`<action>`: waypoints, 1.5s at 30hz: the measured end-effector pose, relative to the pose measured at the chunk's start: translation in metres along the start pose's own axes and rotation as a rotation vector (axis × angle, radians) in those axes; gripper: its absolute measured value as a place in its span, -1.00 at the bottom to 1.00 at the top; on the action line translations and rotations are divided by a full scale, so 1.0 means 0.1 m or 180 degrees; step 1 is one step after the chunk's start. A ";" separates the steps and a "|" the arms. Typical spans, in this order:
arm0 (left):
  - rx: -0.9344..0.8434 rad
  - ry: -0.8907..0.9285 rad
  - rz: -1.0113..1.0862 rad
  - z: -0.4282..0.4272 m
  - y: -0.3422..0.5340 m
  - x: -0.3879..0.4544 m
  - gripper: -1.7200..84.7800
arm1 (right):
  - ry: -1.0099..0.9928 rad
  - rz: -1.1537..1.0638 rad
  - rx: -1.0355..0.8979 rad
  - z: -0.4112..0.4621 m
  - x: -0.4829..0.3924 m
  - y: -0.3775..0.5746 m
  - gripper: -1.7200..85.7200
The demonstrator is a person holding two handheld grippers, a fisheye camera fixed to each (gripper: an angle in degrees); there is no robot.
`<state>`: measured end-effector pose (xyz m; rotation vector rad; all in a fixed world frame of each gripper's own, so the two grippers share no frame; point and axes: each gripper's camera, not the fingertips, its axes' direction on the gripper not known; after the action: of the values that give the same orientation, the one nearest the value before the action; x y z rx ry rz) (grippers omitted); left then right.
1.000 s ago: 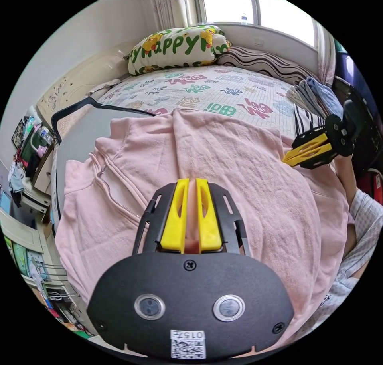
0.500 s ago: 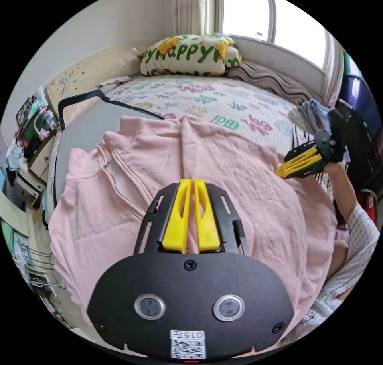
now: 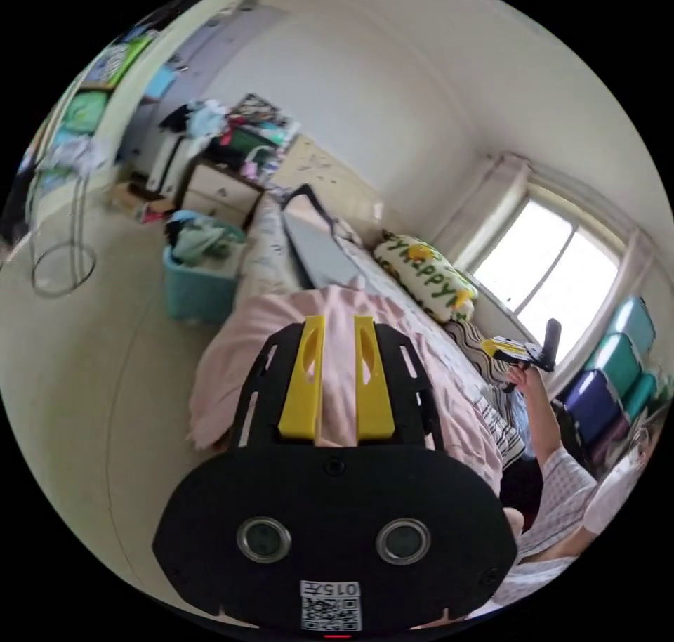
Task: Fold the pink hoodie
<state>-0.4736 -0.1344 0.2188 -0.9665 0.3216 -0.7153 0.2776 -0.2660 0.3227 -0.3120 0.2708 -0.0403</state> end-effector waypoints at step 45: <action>0.1276 0.3006 -0.3371 0.76 2.04 -4.58 -0.56 | 0.0365 -0.1614 -0.1154 3.54 -3.15 -2.29 -0.94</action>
<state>-0.6831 0.2998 0.0623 -0.2835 0.4474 -2.1260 0.0704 -0.3527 0.7986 -0.7352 0.3070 -0.5145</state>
